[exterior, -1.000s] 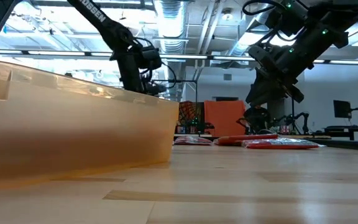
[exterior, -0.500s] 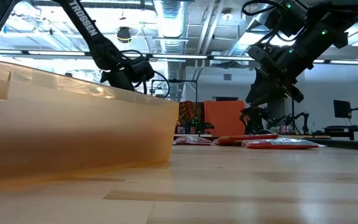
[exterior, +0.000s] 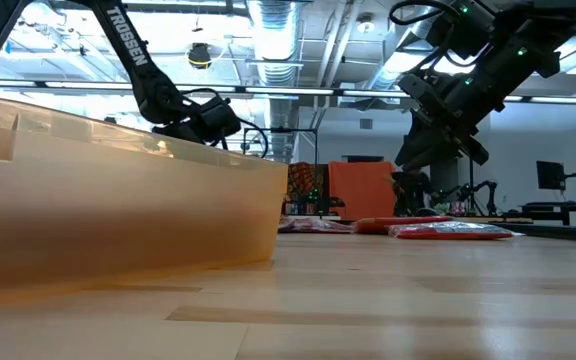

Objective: Sort popcorn bags into baskets
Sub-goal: Put the popcorn bag into the orange bin

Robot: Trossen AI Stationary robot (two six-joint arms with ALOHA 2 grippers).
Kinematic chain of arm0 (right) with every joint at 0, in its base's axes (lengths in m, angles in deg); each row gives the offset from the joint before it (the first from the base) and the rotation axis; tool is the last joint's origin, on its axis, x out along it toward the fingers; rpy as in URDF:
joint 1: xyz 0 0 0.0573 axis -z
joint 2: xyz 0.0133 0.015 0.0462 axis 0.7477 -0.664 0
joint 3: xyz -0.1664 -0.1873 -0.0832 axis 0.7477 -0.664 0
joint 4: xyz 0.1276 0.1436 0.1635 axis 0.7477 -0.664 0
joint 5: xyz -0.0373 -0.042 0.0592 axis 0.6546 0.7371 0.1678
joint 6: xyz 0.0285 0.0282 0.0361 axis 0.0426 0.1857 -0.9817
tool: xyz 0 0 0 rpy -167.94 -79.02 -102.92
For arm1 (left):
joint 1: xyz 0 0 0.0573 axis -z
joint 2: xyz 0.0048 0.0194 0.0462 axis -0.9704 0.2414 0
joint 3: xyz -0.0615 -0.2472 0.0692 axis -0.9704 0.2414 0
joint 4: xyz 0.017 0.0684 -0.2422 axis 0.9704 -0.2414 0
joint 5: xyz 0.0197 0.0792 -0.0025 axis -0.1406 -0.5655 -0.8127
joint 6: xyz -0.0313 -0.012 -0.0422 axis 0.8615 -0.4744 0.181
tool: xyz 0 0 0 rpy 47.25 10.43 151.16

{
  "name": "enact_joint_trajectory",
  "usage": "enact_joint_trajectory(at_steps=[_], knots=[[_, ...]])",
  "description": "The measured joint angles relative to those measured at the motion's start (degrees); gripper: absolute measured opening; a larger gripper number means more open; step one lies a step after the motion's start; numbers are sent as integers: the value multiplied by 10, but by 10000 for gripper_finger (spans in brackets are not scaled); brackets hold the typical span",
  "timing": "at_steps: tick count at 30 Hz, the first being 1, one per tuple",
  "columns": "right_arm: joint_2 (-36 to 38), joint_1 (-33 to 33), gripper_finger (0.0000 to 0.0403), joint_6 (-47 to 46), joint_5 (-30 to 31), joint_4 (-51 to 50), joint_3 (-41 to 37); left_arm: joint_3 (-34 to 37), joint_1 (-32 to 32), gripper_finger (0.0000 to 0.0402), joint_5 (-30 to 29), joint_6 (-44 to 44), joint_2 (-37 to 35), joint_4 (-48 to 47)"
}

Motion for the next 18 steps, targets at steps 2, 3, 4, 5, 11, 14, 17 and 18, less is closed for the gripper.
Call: enact_joint_trajectory(at_steps=[2,3,4,5,11,14,17,18], knots=[[0,0,113,0,0,0,0,0,0,7,16,-1,0,0],[0,0,113,0,-1,0,0,0,-1,4,29,-2,-2,-1],[0,0,113,0,-2,0,0,0,-1,3,45,-2,-6,-1],[0,0,113,0,-2,-1,0,0,0,3,62,-2,-13,-2],[0,0,113,0,-2,-3,0,1,20,0,82,-11,-100,-75],[0,0,113,0,-2,-3,0,1,39,0,72,-26,-157,-145],[0,0,113,1,-2,-3,0,1,70,0,68,-28,-220,-200],[0,0,113,1,-2,-3,0,1,83,0,67,-27,-242,-215]])
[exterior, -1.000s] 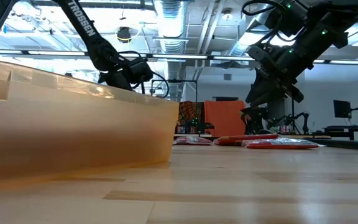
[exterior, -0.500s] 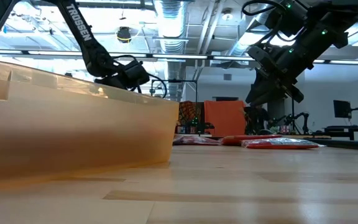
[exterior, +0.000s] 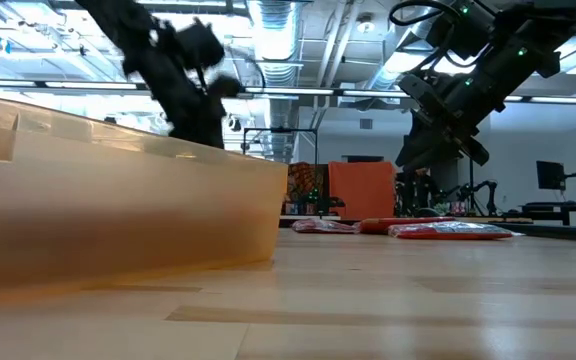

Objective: Sort popcorn bags into baskets
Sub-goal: Put the popcorn bag into the orange bin

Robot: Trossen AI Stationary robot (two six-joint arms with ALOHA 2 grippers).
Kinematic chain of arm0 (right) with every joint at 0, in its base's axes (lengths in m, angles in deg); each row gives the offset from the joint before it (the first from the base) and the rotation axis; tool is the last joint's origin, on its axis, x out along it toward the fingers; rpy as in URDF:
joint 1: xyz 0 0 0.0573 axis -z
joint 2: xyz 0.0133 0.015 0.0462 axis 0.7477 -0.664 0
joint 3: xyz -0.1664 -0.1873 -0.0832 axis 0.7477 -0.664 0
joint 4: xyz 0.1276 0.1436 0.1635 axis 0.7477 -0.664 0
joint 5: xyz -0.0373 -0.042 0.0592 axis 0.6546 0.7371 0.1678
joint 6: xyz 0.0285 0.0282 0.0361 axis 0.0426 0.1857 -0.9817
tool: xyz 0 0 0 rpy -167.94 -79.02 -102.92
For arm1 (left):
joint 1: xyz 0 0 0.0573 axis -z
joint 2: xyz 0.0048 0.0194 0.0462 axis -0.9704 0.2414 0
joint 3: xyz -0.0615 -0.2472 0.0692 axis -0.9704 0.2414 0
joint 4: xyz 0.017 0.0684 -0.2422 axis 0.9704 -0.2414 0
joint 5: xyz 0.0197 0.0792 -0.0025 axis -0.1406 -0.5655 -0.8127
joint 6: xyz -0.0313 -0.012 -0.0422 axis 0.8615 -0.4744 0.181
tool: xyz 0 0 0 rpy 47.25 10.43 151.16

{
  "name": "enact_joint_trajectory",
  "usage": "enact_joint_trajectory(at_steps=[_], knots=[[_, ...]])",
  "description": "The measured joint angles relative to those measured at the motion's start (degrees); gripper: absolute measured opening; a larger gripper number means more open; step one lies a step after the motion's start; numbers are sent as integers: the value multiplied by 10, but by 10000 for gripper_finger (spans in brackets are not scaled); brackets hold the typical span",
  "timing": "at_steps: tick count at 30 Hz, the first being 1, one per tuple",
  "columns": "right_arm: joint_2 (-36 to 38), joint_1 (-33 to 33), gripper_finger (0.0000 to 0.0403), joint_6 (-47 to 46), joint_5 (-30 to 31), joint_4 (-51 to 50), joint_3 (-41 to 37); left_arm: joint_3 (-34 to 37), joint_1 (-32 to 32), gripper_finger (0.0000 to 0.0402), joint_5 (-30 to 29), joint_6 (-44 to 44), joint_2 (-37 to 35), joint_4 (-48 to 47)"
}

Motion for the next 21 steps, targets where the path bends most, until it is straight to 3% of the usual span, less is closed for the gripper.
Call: enact_joint_trajectory(at_steps=[5,9,15,21], knots=[[0,0,113,0,0,0,0,0,96,0,-19,46,-97,-72],[0,0,113,1,-1,0,0,0,210,0,-88,120,-144,-129],[0,0,113,11,-2,-1,0,0,384,0,-201,251,-148,-121],[0,-1,113,15,-2,-1,0,-1,499,0,-277,350,-125,-125]])
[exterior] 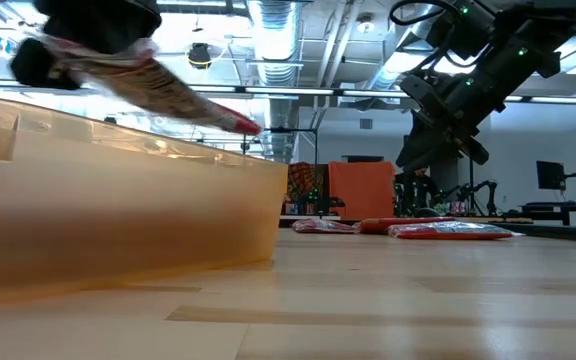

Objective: Sort popcorn bags into baskets
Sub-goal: Put the popcorn bag into the orange bin

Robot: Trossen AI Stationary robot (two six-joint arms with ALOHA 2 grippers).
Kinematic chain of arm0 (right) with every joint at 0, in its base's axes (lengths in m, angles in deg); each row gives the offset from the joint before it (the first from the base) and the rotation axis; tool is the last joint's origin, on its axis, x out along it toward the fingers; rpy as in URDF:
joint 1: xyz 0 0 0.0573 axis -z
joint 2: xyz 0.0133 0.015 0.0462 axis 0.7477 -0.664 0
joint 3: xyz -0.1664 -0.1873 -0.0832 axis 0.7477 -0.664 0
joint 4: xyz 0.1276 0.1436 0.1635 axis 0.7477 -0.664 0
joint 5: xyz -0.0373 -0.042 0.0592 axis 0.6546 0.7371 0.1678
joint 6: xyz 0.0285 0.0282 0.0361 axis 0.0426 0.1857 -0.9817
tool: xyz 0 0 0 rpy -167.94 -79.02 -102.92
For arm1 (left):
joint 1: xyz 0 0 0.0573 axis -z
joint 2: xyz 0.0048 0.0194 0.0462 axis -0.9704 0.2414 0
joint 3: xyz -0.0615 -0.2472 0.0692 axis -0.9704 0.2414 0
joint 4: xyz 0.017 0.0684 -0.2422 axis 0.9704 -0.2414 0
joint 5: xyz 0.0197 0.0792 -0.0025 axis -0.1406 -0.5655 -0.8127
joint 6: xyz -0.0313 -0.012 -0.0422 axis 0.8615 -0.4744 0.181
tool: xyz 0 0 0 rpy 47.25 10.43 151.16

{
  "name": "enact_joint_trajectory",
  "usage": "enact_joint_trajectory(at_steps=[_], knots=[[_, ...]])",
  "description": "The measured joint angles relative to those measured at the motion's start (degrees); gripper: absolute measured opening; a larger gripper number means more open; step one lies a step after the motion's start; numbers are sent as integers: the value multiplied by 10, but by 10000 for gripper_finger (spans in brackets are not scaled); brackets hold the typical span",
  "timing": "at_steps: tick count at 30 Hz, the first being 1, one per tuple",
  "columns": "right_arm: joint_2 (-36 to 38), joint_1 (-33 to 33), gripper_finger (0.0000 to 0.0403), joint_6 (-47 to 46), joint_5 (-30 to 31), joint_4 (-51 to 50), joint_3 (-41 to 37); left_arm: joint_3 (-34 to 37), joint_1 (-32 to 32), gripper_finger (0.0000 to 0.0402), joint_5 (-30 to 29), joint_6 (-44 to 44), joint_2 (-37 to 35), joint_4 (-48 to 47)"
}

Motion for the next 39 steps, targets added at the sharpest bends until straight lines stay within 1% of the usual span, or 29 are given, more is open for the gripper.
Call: enact_joint_trajectory(at_steps=[4,8,10,12,18,23,27,31,33,36,38,39], knots=[[0,0,113,2,-1,-3,0,0,45,0,-8,19,30,7],[0,0,113,2,-3,-7,0,0,69,0,-9,24,70,39],[0,0,113,10,-13,-8,0,0,71,0,-9,21,88,70],[0,0,113,13,-16,-9,0,0,71,0,-7,10,101,82],[0,0,113,15,-16,-17,0,0,70,0,24,-1,129,78],[0,0,113,17,-16,-17,0,0,70,8,38,-21,132,68],[0,0,113,17,-16,-17,0,0,69,37,20,-34,132,64],[0,0,113,17,-16,-17,0,0,59,88,17,-72,132,80],[0,0,113,17,-16,-17,0,0,51,120,27,-80,132,80],[0,0,113,17,-16,-17,0,0,29,169,70,-74,127,75],[0,1,113,15,-16,-17,0,-1,9,195,75,-77,111,75],[0,4,113,15,-16,-17,0,-5,-5,206,68,-85,101,69]])
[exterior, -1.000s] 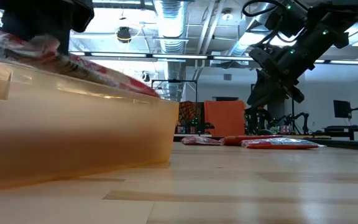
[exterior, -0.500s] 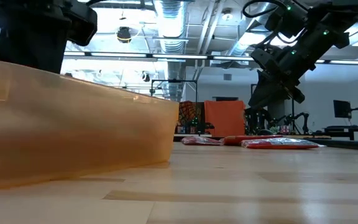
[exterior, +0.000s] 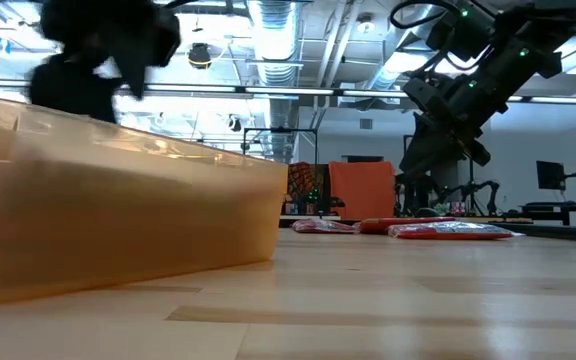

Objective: Sort popcorn bags into baskets
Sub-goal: Put the popcorn bag into the orange bin

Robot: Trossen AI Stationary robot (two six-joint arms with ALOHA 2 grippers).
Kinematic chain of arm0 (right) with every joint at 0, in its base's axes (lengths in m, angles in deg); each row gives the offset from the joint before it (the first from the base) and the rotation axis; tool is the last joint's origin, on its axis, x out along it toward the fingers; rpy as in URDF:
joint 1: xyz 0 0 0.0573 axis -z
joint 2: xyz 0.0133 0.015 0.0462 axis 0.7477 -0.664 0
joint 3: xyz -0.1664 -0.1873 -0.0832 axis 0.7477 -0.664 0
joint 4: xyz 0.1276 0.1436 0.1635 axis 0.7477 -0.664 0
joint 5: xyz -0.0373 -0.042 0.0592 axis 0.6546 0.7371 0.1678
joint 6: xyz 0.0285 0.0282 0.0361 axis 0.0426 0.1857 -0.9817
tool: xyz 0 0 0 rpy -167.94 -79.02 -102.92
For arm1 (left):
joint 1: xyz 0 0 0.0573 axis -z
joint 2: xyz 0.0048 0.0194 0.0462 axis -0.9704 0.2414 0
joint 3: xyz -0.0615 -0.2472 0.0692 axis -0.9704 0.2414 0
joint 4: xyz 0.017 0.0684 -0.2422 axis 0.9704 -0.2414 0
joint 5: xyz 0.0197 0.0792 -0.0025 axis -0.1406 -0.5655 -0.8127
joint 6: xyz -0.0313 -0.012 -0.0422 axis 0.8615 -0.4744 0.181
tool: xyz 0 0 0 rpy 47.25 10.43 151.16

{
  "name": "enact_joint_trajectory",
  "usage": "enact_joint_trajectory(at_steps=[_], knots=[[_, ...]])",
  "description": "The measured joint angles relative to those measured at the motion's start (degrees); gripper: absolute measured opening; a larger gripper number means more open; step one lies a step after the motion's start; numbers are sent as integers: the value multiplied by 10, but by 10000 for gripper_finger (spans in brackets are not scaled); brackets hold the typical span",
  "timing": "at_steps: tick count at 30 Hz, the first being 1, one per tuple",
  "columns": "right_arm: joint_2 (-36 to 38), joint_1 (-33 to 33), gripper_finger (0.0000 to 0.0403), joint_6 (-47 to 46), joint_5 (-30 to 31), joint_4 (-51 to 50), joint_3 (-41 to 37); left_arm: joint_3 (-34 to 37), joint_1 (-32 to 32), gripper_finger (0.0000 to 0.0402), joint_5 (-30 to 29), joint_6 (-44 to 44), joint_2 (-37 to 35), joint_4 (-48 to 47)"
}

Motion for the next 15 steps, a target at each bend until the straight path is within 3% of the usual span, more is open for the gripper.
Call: enact_joint_trajectory(at_steps=[4,8,15], knots=[[0,20,113,-19,0,2,0,-10,-89,232,-54,-50,-58,-15],[-1,61,112,-36,1,10,3,-11,-221,238,-83,-114,-86,17],[-66,147,85,73,1,14,68,-10,-437,238,78,-216,19,208]])
